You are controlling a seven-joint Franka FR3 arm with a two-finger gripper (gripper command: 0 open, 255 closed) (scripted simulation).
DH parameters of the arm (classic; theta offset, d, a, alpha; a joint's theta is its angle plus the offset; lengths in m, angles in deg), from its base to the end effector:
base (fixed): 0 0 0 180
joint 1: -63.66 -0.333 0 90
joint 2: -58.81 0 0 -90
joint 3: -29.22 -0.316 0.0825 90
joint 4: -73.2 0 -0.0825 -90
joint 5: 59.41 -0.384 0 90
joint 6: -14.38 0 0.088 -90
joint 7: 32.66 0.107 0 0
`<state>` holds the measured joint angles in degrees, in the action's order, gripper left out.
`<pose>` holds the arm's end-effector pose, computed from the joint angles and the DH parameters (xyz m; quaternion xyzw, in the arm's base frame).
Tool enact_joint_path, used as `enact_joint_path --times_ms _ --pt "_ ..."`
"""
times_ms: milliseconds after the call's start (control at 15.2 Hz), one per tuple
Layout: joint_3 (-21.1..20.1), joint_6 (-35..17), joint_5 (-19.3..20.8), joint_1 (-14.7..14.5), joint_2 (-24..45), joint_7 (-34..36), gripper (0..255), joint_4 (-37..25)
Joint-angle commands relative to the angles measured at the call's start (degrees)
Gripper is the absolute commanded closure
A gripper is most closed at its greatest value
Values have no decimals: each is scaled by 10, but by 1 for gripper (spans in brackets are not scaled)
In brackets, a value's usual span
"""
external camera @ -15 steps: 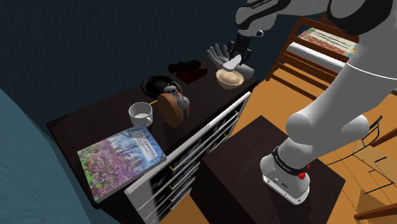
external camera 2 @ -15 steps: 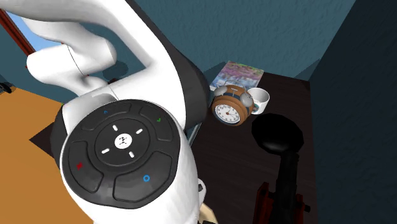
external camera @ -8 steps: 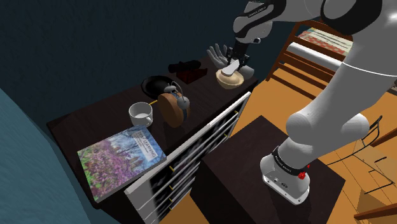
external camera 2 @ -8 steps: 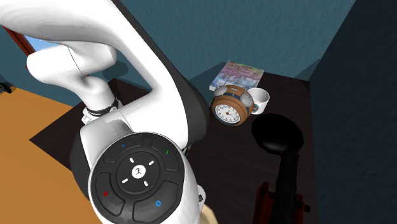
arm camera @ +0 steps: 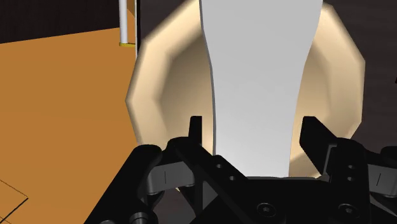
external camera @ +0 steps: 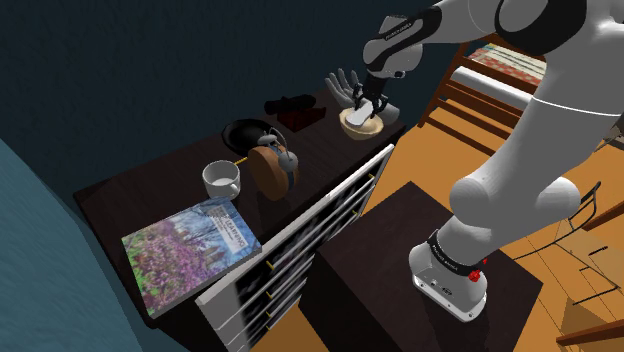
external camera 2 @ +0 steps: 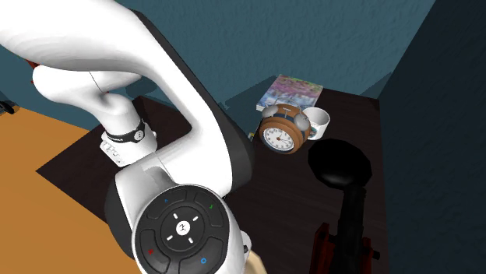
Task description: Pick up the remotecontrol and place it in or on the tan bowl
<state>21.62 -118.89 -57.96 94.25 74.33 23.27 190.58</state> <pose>0.5424 -0.2328 0.3094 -0.7759 0.6307 -0.0020 0.0094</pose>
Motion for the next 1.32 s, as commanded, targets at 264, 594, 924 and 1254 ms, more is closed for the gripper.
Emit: enact_joint_path --times_ms 264,594,924,1254 --pt "0 -2 0 0 1 0 255 0" --pt "0 -2 0 0 1 0 0 0" --pt "-2 62 -7 3 -41 -5 0 -22" --pt "-2 62 -7 3 -41 -5 0 -22"
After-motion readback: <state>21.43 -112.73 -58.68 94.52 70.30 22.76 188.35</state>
